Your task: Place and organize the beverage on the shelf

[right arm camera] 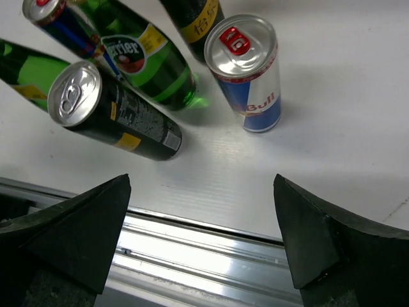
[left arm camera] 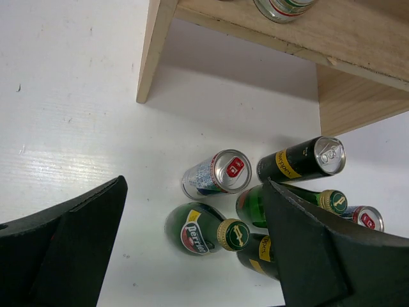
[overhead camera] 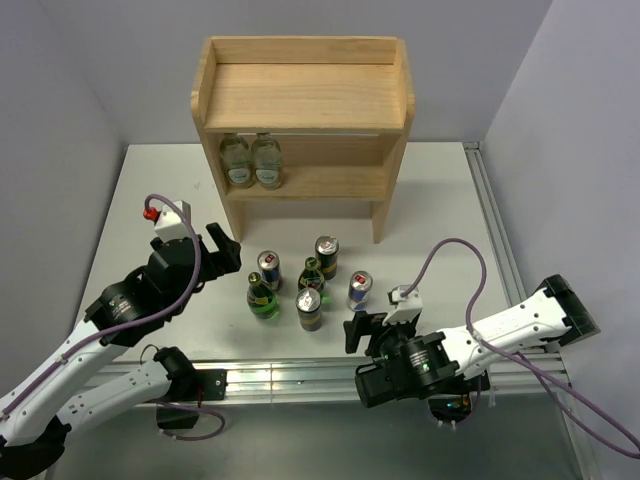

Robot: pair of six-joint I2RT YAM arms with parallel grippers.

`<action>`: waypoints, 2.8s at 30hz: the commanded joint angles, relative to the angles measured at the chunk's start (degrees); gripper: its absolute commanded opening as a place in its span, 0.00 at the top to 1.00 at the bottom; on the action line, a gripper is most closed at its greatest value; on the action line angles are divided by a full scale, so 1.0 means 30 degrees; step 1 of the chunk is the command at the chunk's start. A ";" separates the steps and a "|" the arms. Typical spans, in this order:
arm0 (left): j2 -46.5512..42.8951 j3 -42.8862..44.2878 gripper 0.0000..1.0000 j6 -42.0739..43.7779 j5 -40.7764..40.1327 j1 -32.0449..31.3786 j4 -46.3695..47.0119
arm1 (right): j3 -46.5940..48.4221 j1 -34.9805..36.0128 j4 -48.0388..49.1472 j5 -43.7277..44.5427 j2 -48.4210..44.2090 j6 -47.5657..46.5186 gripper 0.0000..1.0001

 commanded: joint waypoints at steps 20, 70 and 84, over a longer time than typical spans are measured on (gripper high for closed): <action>-0.0159 0.0071 0.05 0.0221 0.0134 -0.0144 0.0330 | -0.7191 -0.7891 2.0317 -0.1262 0.2411 -1.3079 0.00; -0.0979 0.0012 0.05 0.0602 0.0749 -0.0203 0.0623 | 0.4058 -1.1526 2.3125 0.3254 0.2682 -2.8578 1.00; -0.1213 -0.0017 0.05 0.0602 0.0690 -0.0202 0.0565 | 1.9319 -1.8026 2.2347 -0.3253 0.7511 -3.7279 1.00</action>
